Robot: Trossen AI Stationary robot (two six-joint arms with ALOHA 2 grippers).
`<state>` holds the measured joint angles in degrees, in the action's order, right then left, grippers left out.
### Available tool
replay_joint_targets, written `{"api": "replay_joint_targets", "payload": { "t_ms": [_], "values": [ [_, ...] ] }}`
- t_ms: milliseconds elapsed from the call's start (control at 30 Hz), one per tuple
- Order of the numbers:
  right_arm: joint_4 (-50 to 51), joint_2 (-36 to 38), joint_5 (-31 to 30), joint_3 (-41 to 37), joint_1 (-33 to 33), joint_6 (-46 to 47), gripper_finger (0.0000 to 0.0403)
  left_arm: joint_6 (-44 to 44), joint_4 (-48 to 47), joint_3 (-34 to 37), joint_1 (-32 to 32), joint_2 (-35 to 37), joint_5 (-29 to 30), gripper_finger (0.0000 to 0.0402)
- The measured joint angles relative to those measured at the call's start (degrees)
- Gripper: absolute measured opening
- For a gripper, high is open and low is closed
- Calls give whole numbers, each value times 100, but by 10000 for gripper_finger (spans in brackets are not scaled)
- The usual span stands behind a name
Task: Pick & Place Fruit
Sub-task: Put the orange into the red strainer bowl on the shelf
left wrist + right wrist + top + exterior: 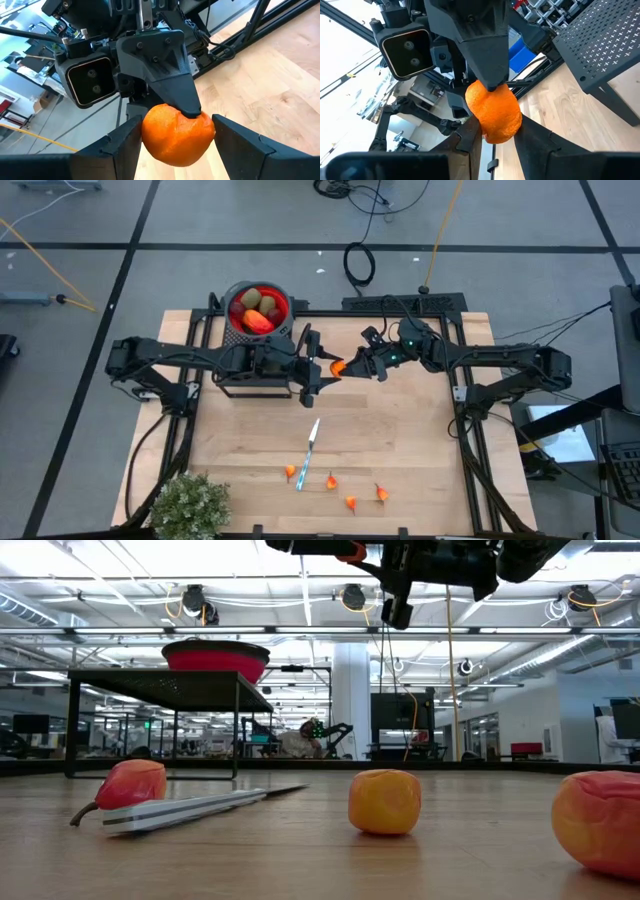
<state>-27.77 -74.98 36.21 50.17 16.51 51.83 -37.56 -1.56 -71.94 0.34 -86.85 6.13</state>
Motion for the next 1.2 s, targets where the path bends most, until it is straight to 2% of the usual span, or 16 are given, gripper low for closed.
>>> {"api": "replay_joint_targets", "payload": {
  "t_ms": [233, 533, 733, 1000, 1200],
  "values": [
    [13, 0, -9, 0, 0, 0, 91, -79, 0, 0, 0, 0, -2, 234],
    [22, 0, -9, 0, 2, 0, 91, -72, 0, 0, 0, 0, -6, 155],
    [22, 0, -9, 0, 2, -14, 93, -70, -3, 0, 0, 0, -11, 156],
    [161, 2, -5, 0, 69, -13, 147, 54, -125, 2, -7, 0, 14, 150],
    [455, 2, -5, 0, 188, -33, 190, 188, -682, 4, -17, 24, 509, 152]
  ]
}}
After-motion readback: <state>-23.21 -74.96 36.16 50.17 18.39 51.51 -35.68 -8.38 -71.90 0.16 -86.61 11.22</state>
